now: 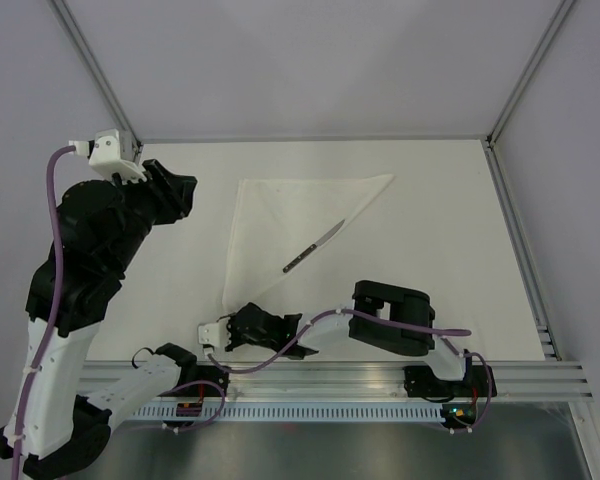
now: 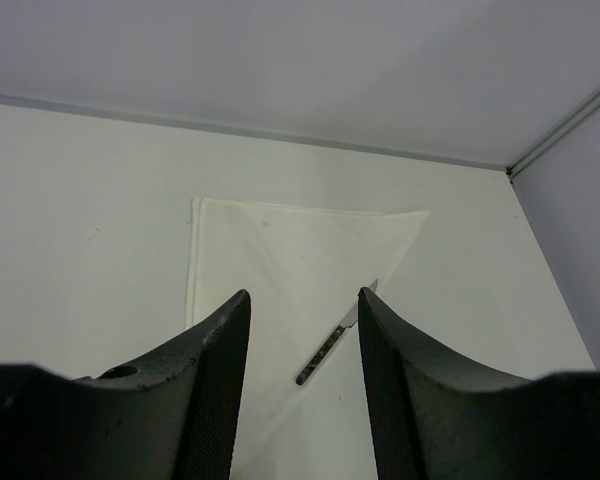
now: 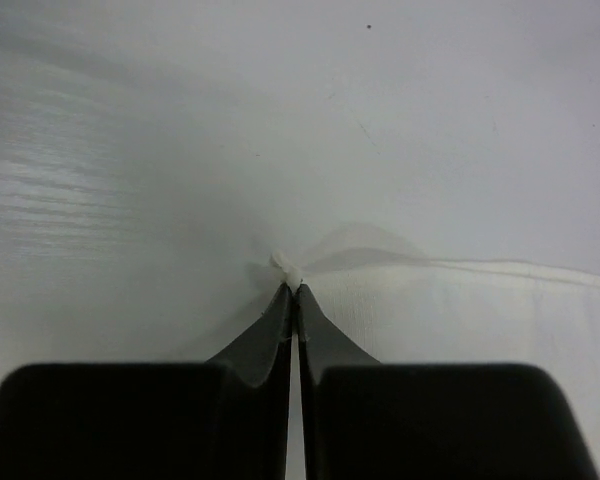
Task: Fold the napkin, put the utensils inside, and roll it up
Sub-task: Fold the napkin
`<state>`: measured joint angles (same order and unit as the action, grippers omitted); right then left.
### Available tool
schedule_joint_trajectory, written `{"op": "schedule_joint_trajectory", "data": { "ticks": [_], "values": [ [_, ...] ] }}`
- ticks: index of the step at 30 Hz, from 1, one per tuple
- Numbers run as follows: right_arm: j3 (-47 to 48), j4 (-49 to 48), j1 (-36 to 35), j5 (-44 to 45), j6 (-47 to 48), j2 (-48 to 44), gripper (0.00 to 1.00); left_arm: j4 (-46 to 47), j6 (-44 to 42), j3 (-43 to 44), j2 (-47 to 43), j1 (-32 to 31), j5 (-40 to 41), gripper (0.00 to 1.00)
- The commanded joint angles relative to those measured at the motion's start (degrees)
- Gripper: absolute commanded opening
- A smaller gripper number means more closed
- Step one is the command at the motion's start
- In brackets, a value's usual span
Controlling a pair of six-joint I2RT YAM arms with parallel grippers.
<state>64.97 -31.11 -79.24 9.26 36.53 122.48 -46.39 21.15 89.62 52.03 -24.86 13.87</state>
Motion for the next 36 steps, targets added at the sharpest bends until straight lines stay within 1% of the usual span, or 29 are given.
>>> {"op": "schedule_joint_trajectory", "data": {
  "ticks": [1,11,16,19,23,26,29,34,36],
  "values": [
    [3.49,0.43,1.55,2.95,-5.32,-4.52,0.05,0.42,-1.46,-0.59,0.44,-0.1,-1.04,0.52],
    [8.06,10.44,5.93,9.37,-11.82,-8.65,0.03,1.92,-1.28,-0.85,2.81,-0.1,-3.14,0.52],
    [7.72,15.02,9.19,10.61,-14.91,-11.64,0.01,3.76,-0.93,-1.47,4.48,-0.1,-4.9,0.51],
    [7.19,18.36,12.44,10.17,-16.84,-13.22,0.01,5.43,-0.58,-2.17,5.27,-0.1,-6.21,0.49],
    [7.98,24.51,18.84,9.02,-19.83,-13.93,0.0,6.92,-0.23,-2.61,7.02,-0.1,-7.8,0.49],
    [7.63,26.97,21.58,8.41,-21.85,-14.89,0.0,8.5,0.03,-3.31,8.0,-0.1,-9.12,0.49],
    [7.71,29.61,26.75,6.57,-24.14,-15.51,0.01,10.26,0.38,-4.37,8.44,-0.1,-10.26,0.49],
    [8.15,30.94,33.0,2.88,-26.77,-15.07,0.0,12.2,1.09,-6.3,9.67,-0.1,-12.37,0.49],
    [8.24,32.96,35.55,1.38,-27.92,-14.64,0.0,12.99,1.44,-7.27,9.93,-0.1,-13.16,0.49]
  ]
}}
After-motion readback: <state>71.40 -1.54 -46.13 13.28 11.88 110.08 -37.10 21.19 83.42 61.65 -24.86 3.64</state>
